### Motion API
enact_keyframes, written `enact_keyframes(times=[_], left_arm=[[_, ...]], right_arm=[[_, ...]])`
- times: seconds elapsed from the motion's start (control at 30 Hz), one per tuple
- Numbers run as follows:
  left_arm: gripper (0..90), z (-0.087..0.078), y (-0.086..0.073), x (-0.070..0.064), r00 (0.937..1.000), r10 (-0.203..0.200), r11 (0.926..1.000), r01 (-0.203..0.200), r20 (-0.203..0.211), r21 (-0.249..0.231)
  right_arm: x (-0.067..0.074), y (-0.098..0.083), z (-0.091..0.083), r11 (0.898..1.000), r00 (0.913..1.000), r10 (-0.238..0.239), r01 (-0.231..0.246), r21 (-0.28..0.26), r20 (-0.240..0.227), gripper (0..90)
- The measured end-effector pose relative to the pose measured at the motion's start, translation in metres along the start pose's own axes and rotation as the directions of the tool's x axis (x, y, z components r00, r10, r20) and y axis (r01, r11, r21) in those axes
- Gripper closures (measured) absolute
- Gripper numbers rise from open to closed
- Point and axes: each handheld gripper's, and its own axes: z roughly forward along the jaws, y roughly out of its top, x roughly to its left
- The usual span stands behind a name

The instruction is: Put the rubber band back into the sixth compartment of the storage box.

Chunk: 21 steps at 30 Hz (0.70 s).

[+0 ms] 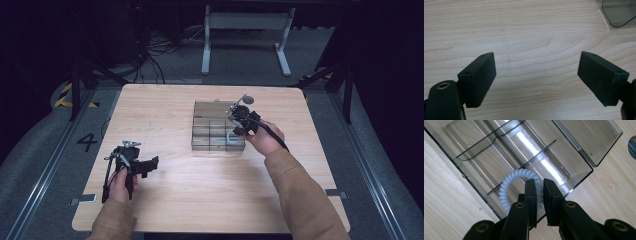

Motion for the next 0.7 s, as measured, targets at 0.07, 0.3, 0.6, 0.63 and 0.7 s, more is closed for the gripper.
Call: enact_keyframes(times=[0.07, 0.3, 0.6, 0.63, 0.7], left_arm=[[15.8, 0.0001, 0.0, 0.0, 1.0, 0.0, 1.0, 0.0, 0.0, 0.001], [15.8, 0.0, 0.0001, -0.0001, 1.0, 0.0, 1.0, 0.0, 0.0, 0.004], [15.8, 0.0005, 0.0001, 0.0, 1.0, 0.001, 1.0, -0.001, 0.001, 0.004], [15.8, 0.0006, 0.0001, -0.0002, 1.0, 0.001, 1.0, -0.001, 0.001, 0.005], [15.8, 0.0007, 0.0, -0.0004, 1.0, 0.001, 1.0, -0.001, 0.001, 0.003]], right_arm=[[-0.0001, 0.0, 0.0004, 1.0, 1.0, -0.002, 0.002, 0.001, -0.002, 82.4], [0.0011, -0.0009, 0.0049, 1.0, 0.9999, -0.011, 0.011, 0.012, -0.002, 82.4], [0.0015, -0.0019, 0.0083, 0.999, 0.9999, -0.012, 0.012, 0.029, -0.001, 82.4], [0.0018, -0.002, 0.0086, 1.0, 0.9999, -0.011, 0.011, 0.029, -0.001, 82.4], [0.0022, -0.002, 0.0094, 0.999, 0.9998, -0.019, 0.019, 0.036, -0.005, 82.4]])
